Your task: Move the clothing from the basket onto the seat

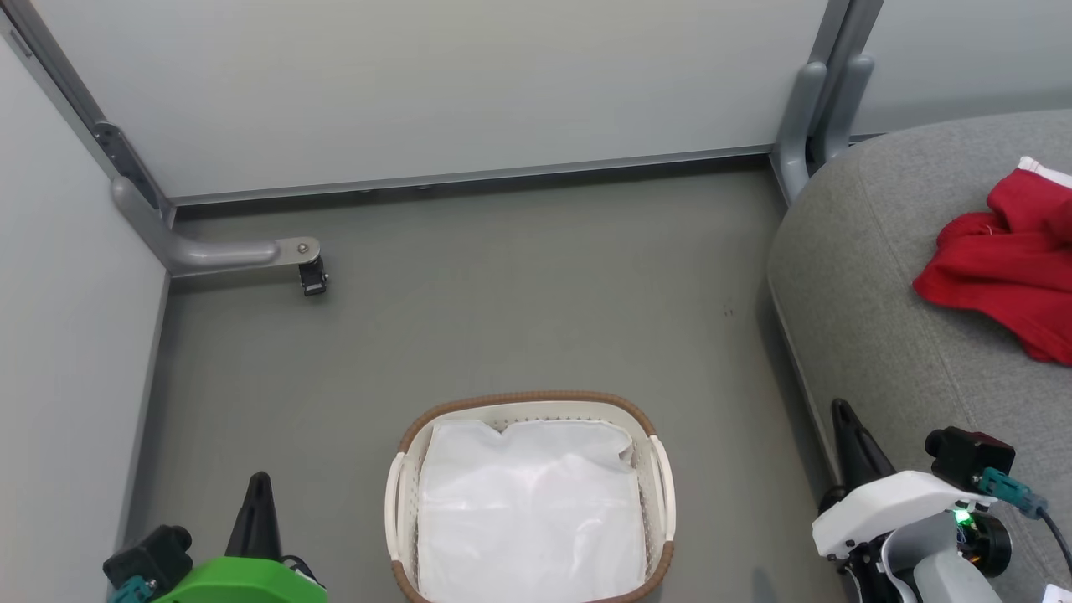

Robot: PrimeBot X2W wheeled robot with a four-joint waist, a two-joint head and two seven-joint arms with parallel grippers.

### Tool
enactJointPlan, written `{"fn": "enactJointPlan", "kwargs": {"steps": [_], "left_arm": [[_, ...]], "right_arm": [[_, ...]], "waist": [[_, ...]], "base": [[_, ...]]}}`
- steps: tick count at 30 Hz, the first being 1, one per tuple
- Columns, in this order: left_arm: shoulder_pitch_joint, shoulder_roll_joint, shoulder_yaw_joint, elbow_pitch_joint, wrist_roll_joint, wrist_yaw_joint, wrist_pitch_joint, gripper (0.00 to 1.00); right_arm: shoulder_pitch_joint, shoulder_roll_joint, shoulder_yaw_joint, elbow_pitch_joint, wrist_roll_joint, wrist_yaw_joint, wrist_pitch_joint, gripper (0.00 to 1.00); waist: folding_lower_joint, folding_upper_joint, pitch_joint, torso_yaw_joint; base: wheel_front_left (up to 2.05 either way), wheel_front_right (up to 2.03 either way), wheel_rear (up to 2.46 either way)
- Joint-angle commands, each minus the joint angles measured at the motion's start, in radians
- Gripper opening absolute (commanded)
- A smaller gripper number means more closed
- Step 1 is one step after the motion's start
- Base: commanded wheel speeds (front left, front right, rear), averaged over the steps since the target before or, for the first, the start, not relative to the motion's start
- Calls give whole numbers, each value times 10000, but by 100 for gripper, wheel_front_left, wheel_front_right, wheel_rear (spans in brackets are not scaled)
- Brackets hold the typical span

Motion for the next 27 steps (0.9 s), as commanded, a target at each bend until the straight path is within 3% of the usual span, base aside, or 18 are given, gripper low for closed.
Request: {"fn": "enactJointPlan", "kwargs": {"steps": [1, 27], "left_arm": [[-275, 38, 78, -186, -399, -40, 84, 0], [-543, 55, 391, -679, -3900, -90, 1034, 0]], "right_arm": [[-64, -45, -85, -222, 452, -2, 89, 0], [61, -64, -449, -728, 4217, -4, 1026, 0]], "waist": [[0, 0, -10, -3], [0, 0, -174, -45]], "base": [[0, 0, 0], [0, 0, 0]]}}
